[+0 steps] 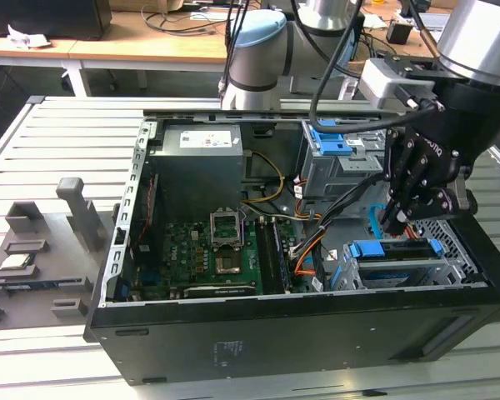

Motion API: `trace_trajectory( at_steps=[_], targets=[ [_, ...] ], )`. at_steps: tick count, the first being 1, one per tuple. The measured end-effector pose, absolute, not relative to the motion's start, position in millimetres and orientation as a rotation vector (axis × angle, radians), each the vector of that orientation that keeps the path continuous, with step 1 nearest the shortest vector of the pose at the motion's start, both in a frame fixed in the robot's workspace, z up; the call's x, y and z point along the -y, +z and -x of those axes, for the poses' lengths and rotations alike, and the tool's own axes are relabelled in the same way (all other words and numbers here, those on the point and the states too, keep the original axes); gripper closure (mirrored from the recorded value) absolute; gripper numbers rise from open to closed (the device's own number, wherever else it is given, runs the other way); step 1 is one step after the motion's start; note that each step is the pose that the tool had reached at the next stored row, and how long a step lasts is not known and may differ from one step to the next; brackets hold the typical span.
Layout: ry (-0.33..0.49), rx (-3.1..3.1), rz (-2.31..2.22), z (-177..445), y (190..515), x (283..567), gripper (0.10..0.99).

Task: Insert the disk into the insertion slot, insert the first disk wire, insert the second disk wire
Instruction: 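Insert the second disk wire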

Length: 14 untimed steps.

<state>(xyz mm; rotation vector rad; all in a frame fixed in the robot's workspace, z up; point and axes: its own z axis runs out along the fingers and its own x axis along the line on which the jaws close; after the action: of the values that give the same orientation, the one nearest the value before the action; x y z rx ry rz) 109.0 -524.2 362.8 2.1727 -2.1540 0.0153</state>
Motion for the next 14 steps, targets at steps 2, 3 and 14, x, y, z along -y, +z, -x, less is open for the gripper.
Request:
trace_trajectory(
  at_steps=[2,3,14],
  targets=[
    [0.015,2.154,-2.173,-111,357,525,0.925],
    [0.015,2.154,-2.172,-113,355,525,0.925],
    [0.015,2.154,-2.172,-123,342,525,0.925]
  ],
)
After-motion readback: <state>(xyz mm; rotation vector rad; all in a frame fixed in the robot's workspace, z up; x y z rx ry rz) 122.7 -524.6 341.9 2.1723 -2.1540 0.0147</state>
